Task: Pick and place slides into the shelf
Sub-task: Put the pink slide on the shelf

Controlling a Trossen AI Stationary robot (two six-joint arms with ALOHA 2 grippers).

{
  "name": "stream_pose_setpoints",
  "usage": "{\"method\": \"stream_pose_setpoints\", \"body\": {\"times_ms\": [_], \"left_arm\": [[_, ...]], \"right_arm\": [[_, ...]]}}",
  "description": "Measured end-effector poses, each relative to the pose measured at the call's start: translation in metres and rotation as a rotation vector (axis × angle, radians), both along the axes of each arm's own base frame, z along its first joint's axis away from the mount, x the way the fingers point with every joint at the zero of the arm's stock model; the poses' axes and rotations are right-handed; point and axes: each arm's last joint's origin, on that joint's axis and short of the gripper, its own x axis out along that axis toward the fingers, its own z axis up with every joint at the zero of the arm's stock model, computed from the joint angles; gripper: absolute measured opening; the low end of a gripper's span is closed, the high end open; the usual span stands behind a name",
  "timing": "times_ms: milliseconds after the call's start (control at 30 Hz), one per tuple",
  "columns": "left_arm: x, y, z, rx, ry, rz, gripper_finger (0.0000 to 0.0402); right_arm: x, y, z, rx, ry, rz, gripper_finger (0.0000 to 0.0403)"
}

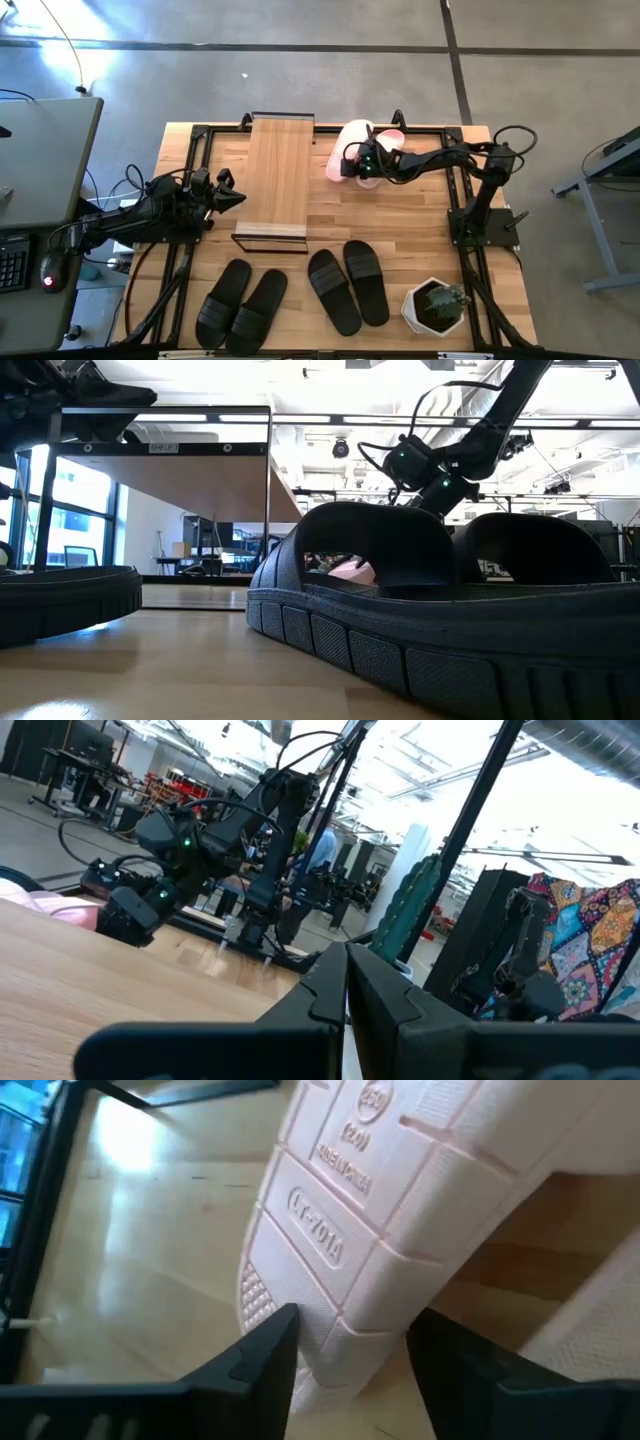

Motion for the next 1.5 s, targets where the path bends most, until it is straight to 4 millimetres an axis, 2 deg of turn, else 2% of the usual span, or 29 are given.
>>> {"method": "stream_pose_setpoints", "body": {"times_ms": [400, 700, 800, 1000, 1133, 1367, 1500], "left_arm": [[0.000, 0.000, 0.000, 0.000, 0.000, 0.000, 0.0003], [0.000, 0.000, 0.000, 0.000, 0.001, 0.001, 0.0003], [0.000, 0.000, 0.000, -0.001, 0.002, 0.001, 0.0003], [0.000, 0.000, 0.000, 0.016, 0.005, 0.006, 0.0003], [0.000, 0.000, 0.000, 0.076, 0.008, 0.020, 0.0003], [0.000, 0.000, 0.000, 0.368, 0.019, 0.090, 0.0003], [-0.001, 0.003, 0.002, 0.550, 0.036, 0.232, 0.0003]], "right_arm": [[0.003, 0.000, 0.003, -0.122, 0.023, 0.067, 0.0066], [0.004, 0.018, 0.017, -0.206, 0.070, 0.199, 0.0036], [0.000, 0.027, 0.032, -0.261, 0.113, 0.230, 0.0036], [-0.011, 0.047, 0.071, -0.452, 0.423, 0.252, 0.0035], [-0.009, 0.061, 0.102, -0.581, 0.533, 0.290, 0.0035], [-0.002, 0.081, 0.150, -0.835, 0.752, 0.362, 0.0032], [0.004, 0.093, 0.177, -0.994, 0.843, 0.406, 0.0030]]}}
